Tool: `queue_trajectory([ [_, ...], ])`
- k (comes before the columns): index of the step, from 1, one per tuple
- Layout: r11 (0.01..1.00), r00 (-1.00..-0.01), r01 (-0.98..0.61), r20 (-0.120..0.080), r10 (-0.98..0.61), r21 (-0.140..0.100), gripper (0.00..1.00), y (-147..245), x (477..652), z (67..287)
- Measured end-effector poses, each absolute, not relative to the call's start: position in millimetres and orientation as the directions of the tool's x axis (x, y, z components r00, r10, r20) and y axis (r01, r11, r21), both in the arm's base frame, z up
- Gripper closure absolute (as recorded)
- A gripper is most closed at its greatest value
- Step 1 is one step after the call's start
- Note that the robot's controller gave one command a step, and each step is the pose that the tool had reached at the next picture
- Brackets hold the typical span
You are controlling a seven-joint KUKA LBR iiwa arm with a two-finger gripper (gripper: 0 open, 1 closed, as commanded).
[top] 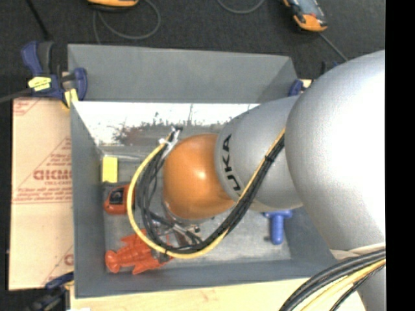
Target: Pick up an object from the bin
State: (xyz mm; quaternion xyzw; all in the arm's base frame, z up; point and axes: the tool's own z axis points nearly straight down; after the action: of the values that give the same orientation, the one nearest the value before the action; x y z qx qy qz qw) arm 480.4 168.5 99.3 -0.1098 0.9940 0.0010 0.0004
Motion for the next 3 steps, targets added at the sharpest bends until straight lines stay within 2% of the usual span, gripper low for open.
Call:
queue_trajectory([
  [1, 0.932, -0.932, -0.363, -0.005, -0.363, -0.001, 0.0, 168, 487.2, 101],
  [2, 0.933, -0.933, -0.361, -0.004, -0.361, 0.0, 0.0, 168, 486.9, 101],
  [3, 0.911, -0.911, -0.412, -0.004, -0.412, -0.002, 0.0, 178, 483.7, 92],
])
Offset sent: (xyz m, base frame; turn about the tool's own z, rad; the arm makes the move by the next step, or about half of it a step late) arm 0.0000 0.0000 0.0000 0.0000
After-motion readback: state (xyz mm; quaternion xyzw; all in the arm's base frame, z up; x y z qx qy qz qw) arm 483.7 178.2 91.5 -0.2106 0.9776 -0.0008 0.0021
